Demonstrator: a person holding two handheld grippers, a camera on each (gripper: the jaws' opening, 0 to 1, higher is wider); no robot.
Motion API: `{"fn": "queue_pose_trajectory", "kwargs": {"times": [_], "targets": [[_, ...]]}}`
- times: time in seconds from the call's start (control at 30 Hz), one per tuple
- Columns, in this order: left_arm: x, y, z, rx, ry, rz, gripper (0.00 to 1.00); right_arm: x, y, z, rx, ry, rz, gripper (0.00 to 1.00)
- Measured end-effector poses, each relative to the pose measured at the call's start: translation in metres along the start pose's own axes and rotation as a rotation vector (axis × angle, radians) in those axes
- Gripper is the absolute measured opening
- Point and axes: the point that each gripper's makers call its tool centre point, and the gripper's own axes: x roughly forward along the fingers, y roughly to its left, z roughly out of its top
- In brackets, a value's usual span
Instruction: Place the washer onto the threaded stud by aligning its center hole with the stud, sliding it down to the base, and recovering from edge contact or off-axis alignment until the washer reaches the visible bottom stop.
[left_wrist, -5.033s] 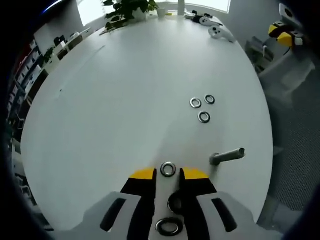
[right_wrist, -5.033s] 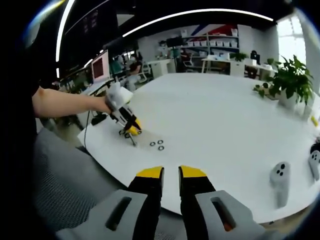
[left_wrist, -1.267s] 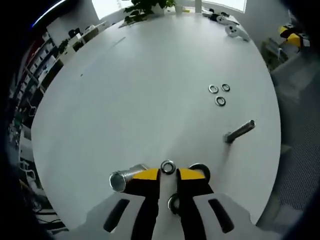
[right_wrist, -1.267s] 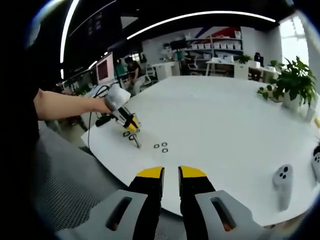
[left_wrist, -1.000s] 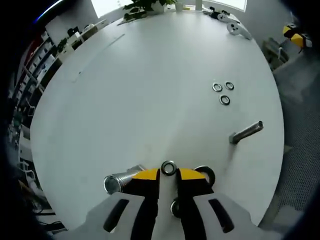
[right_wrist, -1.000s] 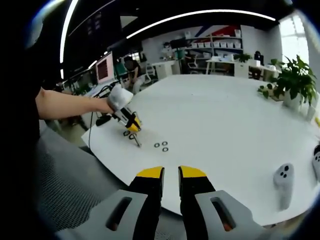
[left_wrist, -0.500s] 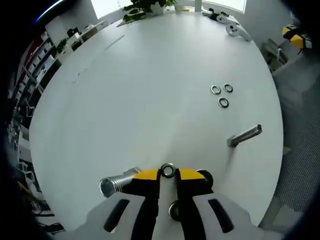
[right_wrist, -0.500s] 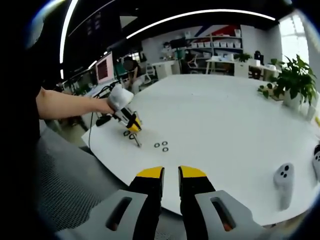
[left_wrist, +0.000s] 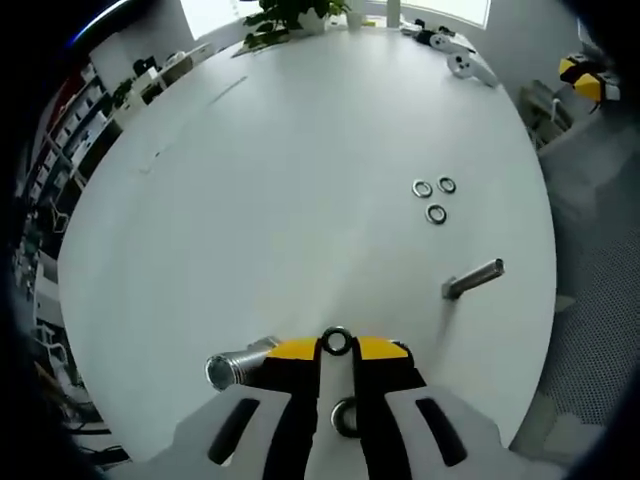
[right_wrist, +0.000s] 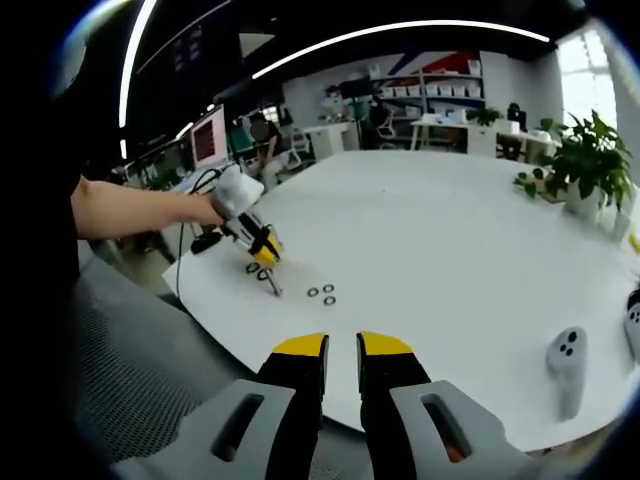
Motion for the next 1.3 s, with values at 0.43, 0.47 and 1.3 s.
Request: {"fn": "queue_pose_trajectory", "kwargs": {"times": [0.43, 0.47, 1.3], "targets": [[-0.031, -0.027, 0.025, 0.062, -0.001, -0.056, 0.1, 0.0, 0.0, 0.002, 0.0, -0.011, -0.002, 0.14], [-0.033, -0.029, 0.027, 0.066, -0.002, -0.06, 0.1, 0.0, 0.0, 0.003, -0.001, -0.011, -0.002, 0.14], [-0.038, -0.08, 0.046, 0.131, -0.005, -0.166, 0.1, 0.0, -0.001, 0.005, 0.005, -0.027, -0.007, 0.14]]}}
